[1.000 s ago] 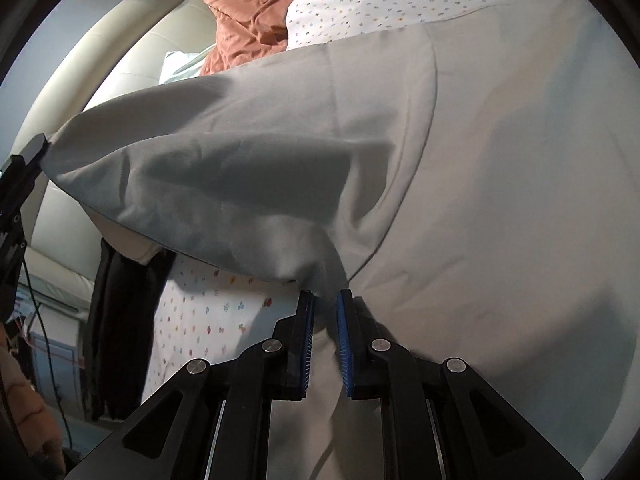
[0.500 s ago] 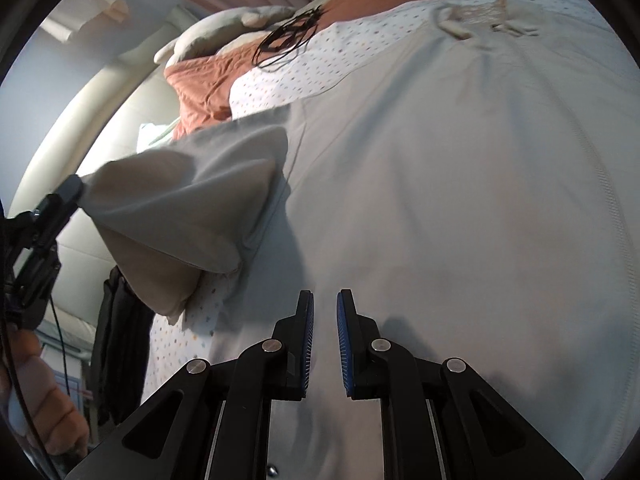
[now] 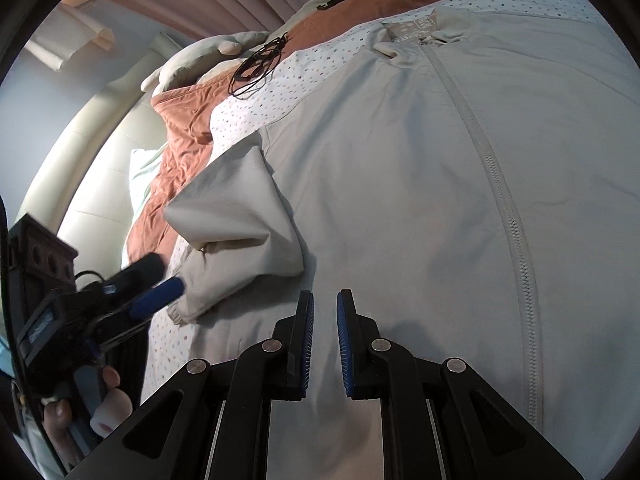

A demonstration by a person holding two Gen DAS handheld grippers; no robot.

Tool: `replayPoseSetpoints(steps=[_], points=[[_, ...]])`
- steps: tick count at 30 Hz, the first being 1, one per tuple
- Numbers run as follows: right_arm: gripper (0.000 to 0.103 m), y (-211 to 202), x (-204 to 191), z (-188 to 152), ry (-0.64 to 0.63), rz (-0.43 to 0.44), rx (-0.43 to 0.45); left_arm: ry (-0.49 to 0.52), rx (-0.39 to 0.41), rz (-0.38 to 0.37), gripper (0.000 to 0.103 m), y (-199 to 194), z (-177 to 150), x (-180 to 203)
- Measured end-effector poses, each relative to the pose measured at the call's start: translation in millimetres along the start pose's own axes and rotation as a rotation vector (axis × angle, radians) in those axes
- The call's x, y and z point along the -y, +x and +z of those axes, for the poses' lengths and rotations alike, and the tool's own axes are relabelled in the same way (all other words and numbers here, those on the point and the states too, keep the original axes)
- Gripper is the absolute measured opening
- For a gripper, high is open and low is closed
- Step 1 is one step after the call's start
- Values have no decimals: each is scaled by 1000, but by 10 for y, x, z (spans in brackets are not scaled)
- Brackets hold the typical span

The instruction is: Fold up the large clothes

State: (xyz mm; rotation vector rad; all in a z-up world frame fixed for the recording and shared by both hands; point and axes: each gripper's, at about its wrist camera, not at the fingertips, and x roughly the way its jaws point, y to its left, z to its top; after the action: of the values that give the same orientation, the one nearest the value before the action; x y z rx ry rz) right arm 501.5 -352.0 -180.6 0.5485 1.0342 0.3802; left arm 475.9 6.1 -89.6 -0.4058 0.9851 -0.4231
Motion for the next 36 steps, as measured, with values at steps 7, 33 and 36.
replayPoseSetpoints(steps=[7,33,36], points=[[13,58,-215,-36,-47,14,-3,-112,87,188,84,-446,-38,-678],[30,-287,-91,-77,-60,-16,18,-222,151,392,6,-378,278,-1290],[30,-373,-40,-99,-49,-14,25,-168,196,390,6,-547,476,-1019]])
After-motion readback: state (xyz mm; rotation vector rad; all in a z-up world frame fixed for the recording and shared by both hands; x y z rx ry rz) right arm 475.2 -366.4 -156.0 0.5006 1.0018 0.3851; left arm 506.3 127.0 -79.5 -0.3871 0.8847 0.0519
